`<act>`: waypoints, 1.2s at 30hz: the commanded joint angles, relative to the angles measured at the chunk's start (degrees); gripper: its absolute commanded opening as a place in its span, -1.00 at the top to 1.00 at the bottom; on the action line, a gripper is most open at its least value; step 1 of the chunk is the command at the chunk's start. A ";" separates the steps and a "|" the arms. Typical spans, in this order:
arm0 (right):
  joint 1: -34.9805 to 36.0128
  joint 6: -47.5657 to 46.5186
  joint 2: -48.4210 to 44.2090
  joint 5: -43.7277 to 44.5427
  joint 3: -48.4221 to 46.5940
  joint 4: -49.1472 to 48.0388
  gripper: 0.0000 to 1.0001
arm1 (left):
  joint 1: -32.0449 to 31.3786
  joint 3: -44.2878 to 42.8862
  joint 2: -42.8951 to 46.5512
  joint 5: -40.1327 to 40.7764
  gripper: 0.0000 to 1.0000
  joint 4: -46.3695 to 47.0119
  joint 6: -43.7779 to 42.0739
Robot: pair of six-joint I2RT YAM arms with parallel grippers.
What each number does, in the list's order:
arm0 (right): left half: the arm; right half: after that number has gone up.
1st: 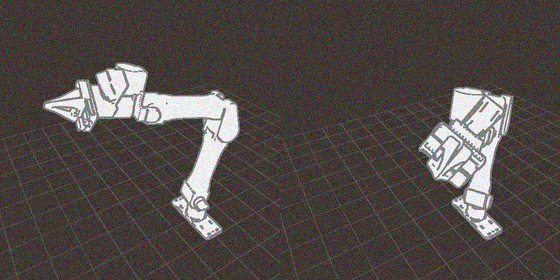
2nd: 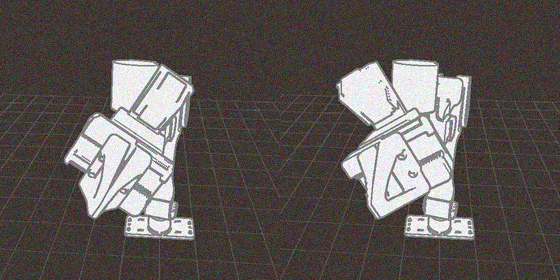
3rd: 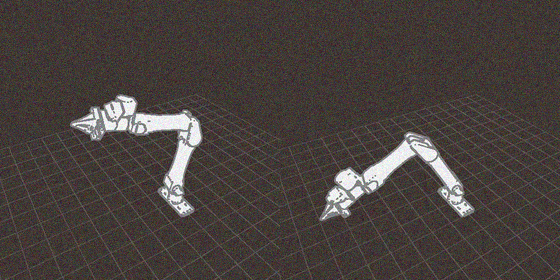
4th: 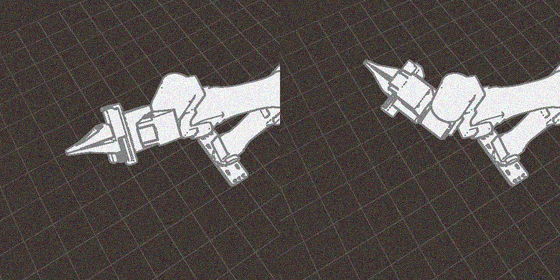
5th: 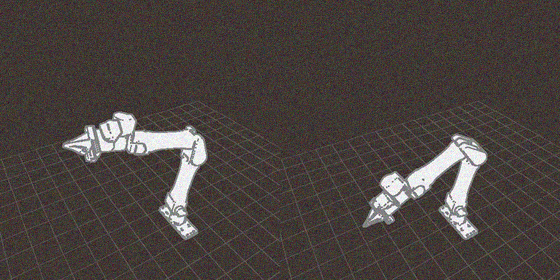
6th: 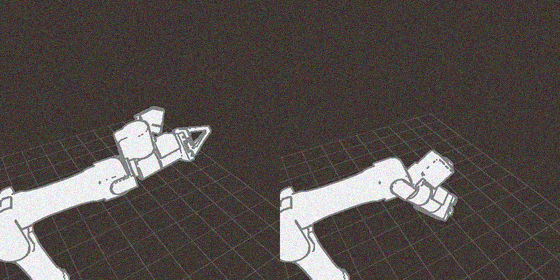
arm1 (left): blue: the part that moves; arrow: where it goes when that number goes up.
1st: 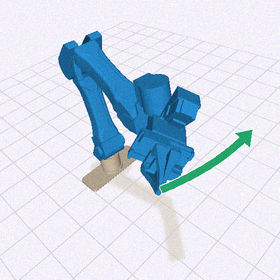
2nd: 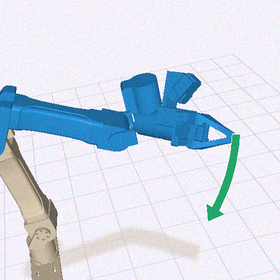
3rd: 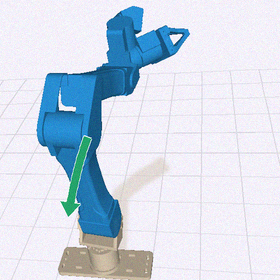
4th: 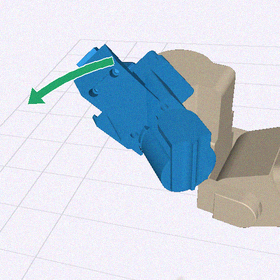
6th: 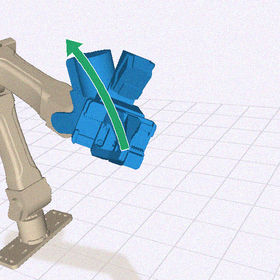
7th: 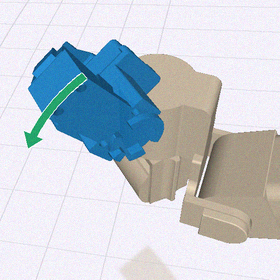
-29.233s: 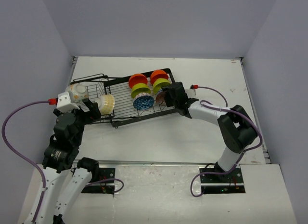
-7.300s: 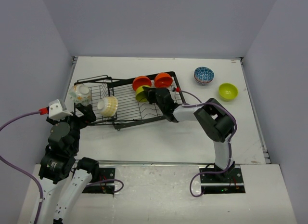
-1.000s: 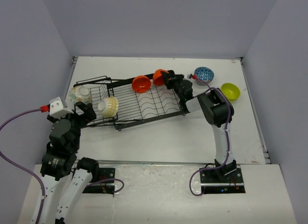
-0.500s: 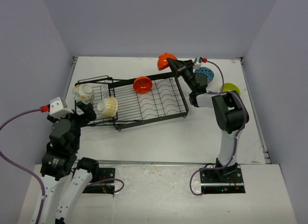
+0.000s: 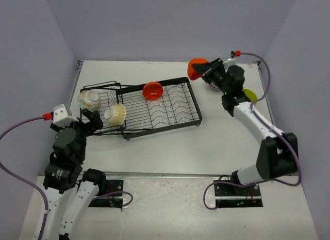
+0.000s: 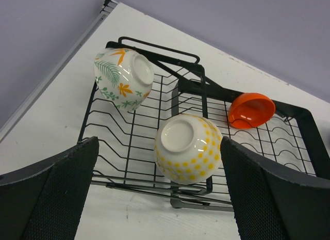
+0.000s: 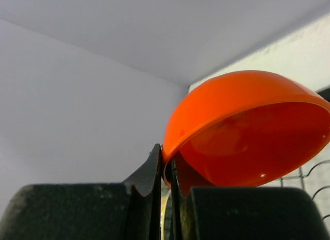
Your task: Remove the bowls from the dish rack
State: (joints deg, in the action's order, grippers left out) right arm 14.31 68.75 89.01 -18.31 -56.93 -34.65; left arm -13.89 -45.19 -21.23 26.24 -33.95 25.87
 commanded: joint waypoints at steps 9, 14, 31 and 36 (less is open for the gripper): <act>-0.95 -54.15 2.47 25.59 -27.98 73.67 1.00 | 0.53 -0.16 0.40 -0.22 -1.00 1.87 -1.26; -1.03 -54.07 8.18 29.19 -29.90 76.40 1.00 | 0.44 0.01 0.58 -0.75 -1.00 1.96 -1.26; -0.95 -58.12 31.21 31.75 -45.11 87.30 0.90 | 0.44 0.19 1.55 -2.51 -1.00 2.49 -1.61; -0.51 -56.89 30.79 33.59 -44.77 87.57 0.10 | 0.35 0.19 1.99 -2.33 -1.00 2.49 -1.61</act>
State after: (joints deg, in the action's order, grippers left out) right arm 13.30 12.21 121.38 12.58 -100.07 51.79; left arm -13.89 -45.12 -19.88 24.23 -33.85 25.76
